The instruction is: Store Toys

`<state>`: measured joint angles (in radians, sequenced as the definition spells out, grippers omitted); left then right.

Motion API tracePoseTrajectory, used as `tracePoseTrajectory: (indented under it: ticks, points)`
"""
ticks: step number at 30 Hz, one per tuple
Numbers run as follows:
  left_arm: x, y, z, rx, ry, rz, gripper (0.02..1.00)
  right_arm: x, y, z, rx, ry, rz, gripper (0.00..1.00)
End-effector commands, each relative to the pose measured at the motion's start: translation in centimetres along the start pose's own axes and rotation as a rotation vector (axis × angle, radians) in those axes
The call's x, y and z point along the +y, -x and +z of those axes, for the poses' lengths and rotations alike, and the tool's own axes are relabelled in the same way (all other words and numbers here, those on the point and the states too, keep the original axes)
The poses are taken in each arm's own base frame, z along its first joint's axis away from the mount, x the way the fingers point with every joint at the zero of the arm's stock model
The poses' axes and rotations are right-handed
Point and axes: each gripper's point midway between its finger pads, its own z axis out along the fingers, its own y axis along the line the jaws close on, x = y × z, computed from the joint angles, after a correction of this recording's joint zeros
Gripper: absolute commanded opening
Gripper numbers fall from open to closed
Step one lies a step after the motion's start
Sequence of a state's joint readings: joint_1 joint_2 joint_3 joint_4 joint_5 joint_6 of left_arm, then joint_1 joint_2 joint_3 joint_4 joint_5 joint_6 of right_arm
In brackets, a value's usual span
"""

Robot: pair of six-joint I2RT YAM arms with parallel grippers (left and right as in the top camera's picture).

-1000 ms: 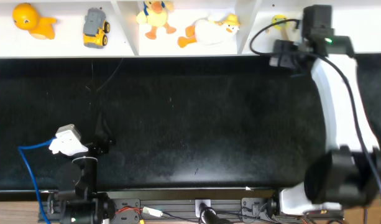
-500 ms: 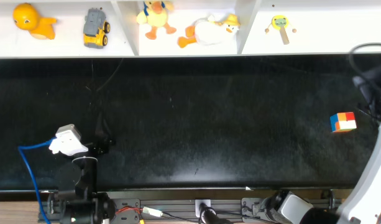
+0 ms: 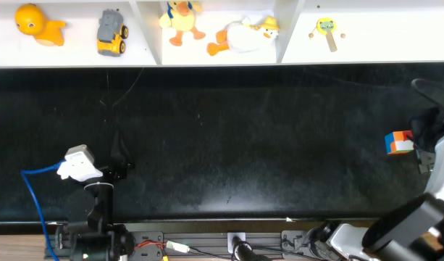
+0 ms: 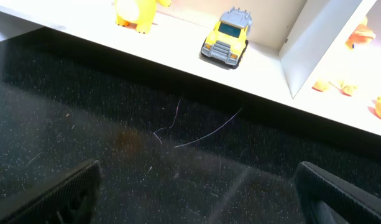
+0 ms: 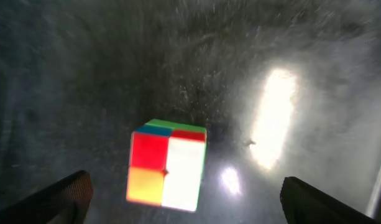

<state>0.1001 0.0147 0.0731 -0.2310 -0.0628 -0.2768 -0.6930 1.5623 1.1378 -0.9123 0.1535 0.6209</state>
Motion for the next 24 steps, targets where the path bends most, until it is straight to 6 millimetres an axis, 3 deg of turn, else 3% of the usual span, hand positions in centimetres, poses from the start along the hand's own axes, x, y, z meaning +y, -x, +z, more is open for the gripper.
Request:
tracePoseTrajectory:
  ticks: [1,11,19,24]
  points:
    - [-0.1,0.2,0.0,-0.012,-0.008,0.021,0.996,0.6,0.4,1.3,-0.004,0.008,-0.011,0.996]
    - [-0.1,0.2,0.0,-0.012,-0.008,0.021,0.998,0.1,-1.0,5.6,0.085,-0.065,-0.031,0.998]
    - [-0.1,0.2,0.0,-0.012,-0.008,0.021,0.998,0.3,-1.3,7.3,0.102,-0.077,-0.037,0.996]
    - [-0.1,0.2,0.0,-0.012,-0.008,0.021,0.998,0.7,-2.1,8.1,0.119,-0.087,-0.060,0.939]
